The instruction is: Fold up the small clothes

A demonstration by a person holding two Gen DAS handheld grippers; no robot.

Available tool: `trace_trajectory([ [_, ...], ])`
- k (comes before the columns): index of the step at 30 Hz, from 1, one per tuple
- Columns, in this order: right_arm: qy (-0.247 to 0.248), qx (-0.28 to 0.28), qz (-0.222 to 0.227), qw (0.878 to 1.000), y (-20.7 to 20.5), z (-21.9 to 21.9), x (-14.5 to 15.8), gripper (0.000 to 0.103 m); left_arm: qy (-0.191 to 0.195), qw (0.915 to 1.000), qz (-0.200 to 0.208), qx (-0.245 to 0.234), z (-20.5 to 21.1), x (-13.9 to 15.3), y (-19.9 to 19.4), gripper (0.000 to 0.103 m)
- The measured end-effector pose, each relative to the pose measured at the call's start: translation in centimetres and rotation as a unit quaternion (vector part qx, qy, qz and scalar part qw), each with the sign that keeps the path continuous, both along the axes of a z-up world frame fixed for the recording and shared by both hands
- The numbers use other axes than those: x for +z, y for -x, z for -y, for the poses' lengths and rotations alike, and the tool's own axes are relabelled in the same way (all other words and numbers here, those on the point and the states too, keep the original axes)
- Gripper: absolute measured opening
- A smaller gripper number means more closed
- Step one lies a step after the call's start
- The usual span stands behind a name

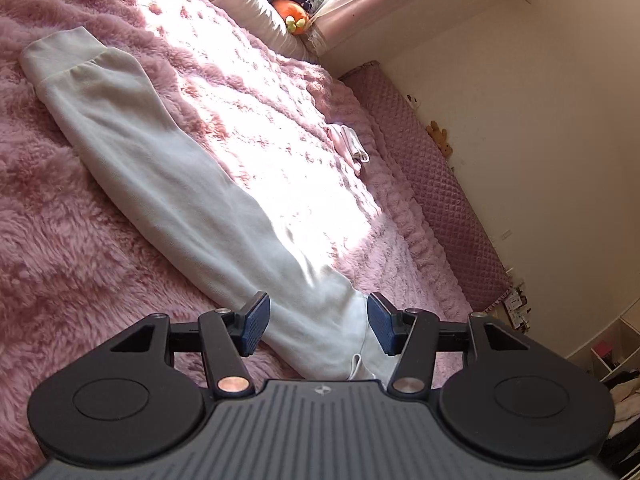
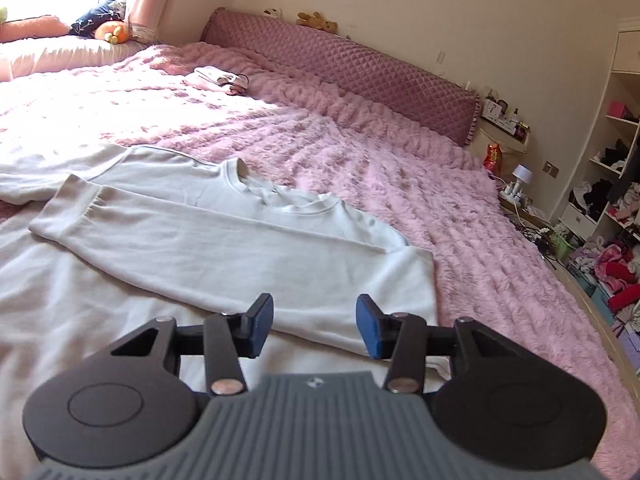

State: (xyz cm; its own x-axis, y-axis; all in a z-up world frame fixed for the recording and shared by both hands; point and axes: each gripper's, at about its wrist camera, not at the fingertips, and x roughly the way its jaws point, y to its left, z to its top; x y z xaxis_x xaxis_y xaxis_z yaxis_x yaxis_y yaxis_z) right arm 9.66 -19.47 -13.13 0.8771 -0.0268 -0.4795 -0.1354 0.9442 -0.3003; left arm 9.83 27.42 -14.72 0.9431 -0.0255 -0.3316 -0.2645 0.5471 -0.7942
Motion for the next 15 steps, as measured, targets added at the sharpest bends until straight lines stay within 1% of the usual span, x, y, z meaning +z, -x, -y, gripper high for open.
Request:
trace_trajectory([
  [2, -0.015, 0.035, 0.000, 0.999, 0.0, -3.7, 0.2, 0.047, 0.005, 0.9995, -0.008, 0.031, -2.2, -0.3, 1.8, 0.061],
  [5, -0.044, 0.072, -0.017, 0.996, -0.7, -8.7, -0.2, 0.047, 0.018, 0.9959, -0.015, 0.088, -5.6, -1.1, 4.2, 0.064],
  [8, -0.069, 0.088, -0.037, 0.993, -1.4, -13.0, -0.5, 0.047, 0.030, 0.9905, -0.014, 0.134, -8.3, -2.1, 5.7, 0.070],
  [9, -0.076, 0.092, -0.040, 0.992, -1.5, -14.1, -0.6, 0.047, 0.039, 0.9879, -0.012, 0.149, -9.3, -2.7, 6.1, 0.071],
  [11, -0.083, 0.108, -0.046, 0.990, -1.6, -16.7, -0.9, 0.047, 0.065, 0.9839, 0.000, 0.167, -11.0, -3.9, 6.6, 0.071],
  [13, -0.069, 0.132, -0.046, 0.988, -1.8, -19.1, -1.4, 0.049, 0.100, 0.9785, 0.029, 0.178, -12.6, -5.5, 6.7, 0.071],
  [15, -0.058, 0.147, -0.047, 0.986, -2.1, -20.8, -2.0, 0.049, 0.124, 0.9731, 0.040, 0.190, -13.6, -6.4, 6.3, 0.071],
])
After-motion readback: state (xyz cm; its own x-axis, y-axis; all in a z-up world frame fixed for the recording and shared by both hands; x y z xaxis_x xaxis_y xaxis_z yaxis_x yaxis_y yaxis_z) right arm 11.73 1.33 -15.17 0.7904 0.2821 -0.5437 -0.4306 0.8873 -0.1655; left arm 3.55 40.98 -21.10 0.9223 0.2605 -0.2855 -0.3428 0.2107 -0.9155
